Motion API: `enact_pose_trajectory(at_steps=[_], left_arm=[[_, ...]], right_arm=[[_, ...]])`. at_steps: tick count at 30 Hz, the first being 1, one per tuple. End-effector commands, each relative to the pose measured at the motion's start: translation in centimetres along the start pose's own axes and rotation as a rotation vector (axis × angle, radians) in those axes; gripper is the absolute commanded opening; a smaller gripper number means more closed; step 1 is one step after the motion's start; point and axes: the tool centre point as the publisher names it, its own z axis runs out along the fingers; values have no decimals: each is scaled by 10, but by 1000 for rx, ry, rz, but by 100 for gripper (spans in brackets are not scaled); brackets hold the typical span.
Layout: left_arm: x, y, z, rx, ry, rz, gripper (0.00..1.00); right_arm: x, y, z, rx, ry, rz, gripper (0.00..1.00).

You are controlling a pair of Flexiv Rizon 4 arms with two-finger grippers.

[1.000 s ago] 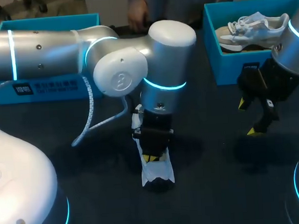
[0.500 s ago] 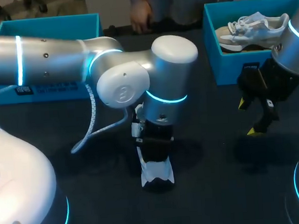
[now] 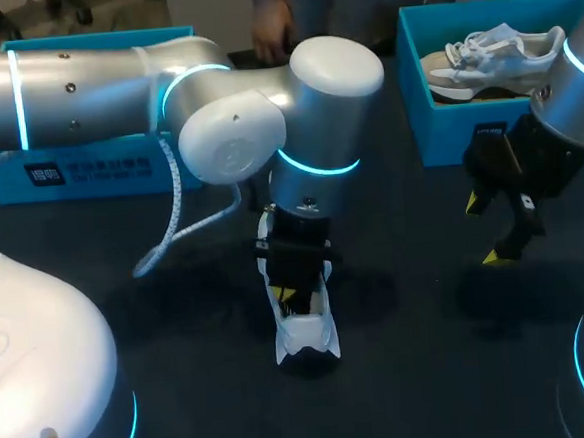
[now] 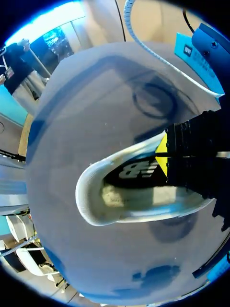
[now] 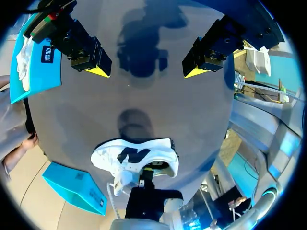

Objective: Take the shoe out of the shoebox, open the shoe tongue, remove and reinsert the insole, then place the shoe into the shoebox

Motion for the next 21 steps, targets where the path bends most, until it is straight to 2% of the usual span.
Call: enact_pose_trajectory(at_steps=[1, 13, 15, 21], left_arm=[[-7, 6, -1, 7, 33, -9, 0], [-12, 5, 27, 23, 94, -31, 0], [-9, 5, 32, 42, 72, -39, 0], [-5, 2, 38, 22, -36, -100, 0]], right_arm=[[0, 0, 1, 3, -1, 1, 100], [0, 0, 1, 3, -1, 1, 100], [0, 0, 1, 3, -1, 1, 100], [0, 0, 1, 3, -1, 1, 100]])
